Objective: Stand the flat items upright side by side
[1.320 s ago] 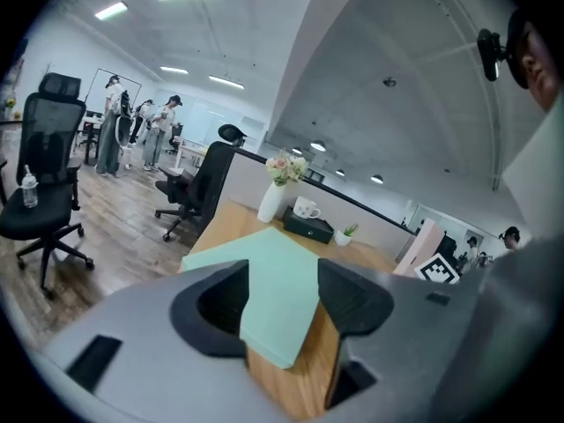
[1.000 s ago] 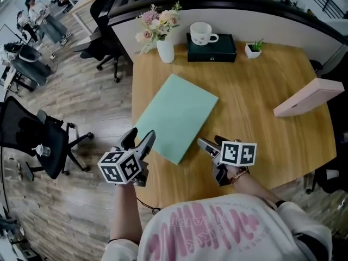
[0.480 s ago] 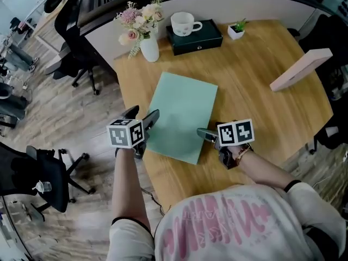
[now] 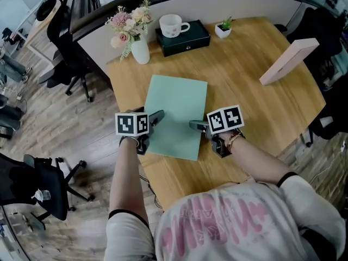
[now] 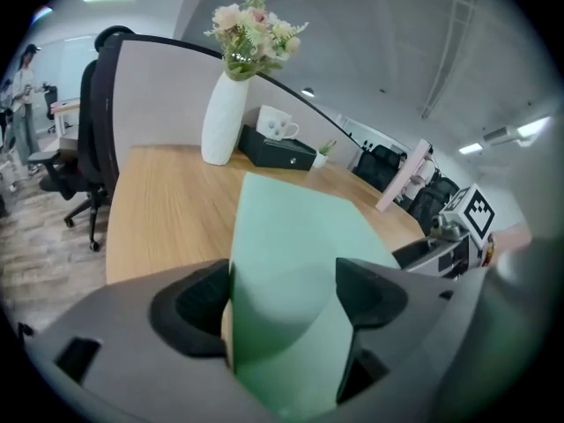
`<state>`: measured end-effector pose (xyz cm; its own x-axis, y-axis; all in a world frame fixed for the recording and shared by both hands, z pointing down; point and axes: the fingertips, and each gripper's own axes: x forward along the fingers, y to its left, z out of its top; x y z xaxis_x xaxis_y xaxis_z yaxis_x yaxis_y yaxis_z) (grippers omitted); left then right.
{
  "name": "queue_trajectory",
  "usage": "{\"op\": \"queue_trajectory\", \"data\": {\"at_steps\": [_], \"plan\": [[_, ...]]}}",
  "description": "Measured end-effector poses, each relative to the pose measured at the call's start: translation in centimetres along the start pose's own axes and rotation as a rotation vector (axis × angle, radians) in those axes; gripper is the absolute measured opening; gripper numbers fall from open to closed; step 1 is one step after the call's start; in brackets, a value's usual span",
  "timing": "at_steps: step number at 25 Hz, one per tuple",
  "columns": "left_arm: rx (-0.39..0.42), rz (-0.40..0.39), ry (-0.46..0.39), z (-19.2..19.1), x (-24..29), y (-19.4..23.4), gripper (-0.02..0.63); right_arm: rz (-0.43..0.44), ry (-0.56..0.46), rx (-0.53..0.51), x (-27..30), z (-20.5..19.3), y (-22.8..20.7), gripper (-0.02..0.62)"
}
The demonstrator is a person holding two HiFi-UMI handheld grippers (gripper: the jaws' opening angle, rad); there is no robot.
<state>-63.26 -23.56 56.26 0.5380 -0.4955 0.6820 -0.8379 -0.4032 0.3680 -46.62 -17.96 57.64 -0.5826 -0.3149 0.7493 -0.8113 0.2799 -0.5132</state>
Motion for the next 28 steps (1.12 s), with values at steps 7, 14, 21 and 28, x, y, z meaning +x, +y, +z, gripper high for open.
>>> {"op": "queue_trajectory", "data": {"at_steps": [7,14,21,28], "plan": [[-0.001,-0.029,0.095,-5.5,-1.2,-7.0,0.368,0.0,0.101,-0.025,-3.9,-5.4,-1.3,0.376],[0.056,-0.026,0.239,-11.9,0.4,-19.3,0.373,-0.023,0.128,-0.063,-12.4,-13.4,-7.5,0.373],[0.198,0.016,0.003,-11.0,2.3,-34.1,0.418,-0.032,-0.113,-0.065,-23.5,-16.5,-15.3,0.364],[0.269,-0.001,-0.277,-6.6,2.9,-46.8,0.405,-0.074,-0.415,-0.122,-35.8,-13.9,-21.8,0.333]]}}
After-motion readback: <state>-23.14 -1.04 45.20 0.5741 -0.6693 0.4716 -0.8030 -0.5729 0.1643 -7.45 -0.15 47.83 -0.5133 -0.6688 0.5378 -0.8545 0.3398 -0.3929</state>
